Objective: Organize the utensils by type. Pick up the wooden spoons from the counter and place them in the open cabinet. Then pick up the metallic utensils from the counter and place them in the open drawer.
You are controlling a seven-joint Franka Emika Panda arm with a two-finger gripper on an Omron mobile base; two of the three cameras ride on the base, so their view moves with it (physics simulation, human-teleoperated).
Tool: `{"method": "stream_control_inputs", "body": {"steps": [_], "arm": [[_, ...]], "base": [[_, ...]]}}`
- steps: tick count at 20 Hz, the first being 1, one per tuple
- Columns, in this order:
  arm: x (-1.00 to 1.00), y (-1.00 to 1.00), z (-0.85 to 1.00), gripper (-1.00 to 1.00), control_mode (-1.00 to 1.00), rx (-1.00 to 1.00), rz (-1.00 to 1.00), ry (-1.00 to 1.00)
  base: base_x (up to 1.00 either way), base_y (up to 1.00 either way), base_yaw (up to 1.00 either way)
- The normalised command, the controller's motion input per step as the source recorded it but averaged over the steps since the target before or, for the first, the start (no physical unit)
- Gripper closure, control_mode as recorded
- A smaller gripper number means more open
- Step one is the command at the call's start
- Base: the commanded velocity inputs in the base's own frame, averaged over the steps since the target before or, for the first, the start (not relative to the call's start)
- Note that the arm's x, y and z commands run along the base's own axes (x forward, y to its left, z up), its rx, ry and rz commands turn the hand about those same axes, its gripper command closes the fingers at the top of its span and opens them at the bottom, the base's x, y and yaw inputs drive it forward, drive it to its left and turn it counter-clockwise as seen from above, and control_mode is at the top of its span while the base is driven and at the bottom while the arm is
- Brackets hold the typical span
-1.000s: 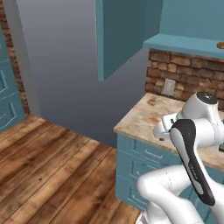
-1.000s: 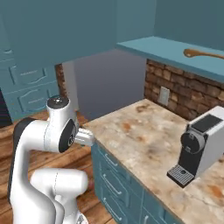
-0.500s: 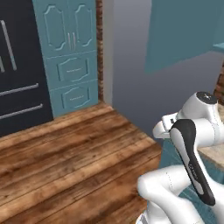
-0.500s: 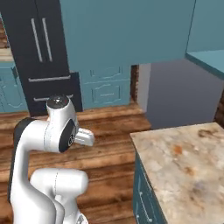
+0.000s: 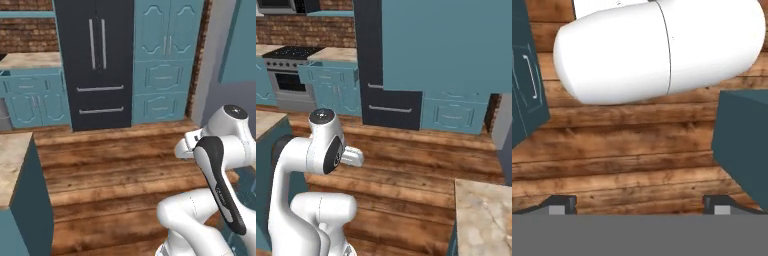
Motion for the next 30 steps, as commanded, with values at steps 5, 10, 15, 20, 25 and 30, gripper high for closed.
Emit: {"method": "stream_control_inputs", "body": {"steps": [5, 10, 15, 20, 25, 30], "arm": [[0.0, 0.0, 0.0, -1.0, 1.0, 0.0, 0.0, 0.0], [0.0, 0.0, 0.0, -1.0, 1.0, 0.0, 0.0, 0.0], [0.0, 0.0, 0.0, -1.0, 1.0, 0.0, 0.0, 0.0], [0.0, 0.0, 0.0, -1.0, 1.0, 0.0, 0.0, 0.0], [0.0, 0.0, 0.0, -1.0, 1.0, 0.0, 0.0, 0.0], [0.0, 0.0, 0.0, -1.0, 1.0, 0.0, 0.0, 0.0]], "base": [[0.18, 0.04, 0.46], [0.67, 0.11, 0.3], [0.93, 0.21, 0.21], [1.0, 0.25, 0.23], [1.0, 0.17, 0.29], [1.0, 0.0, 0.36]]}}
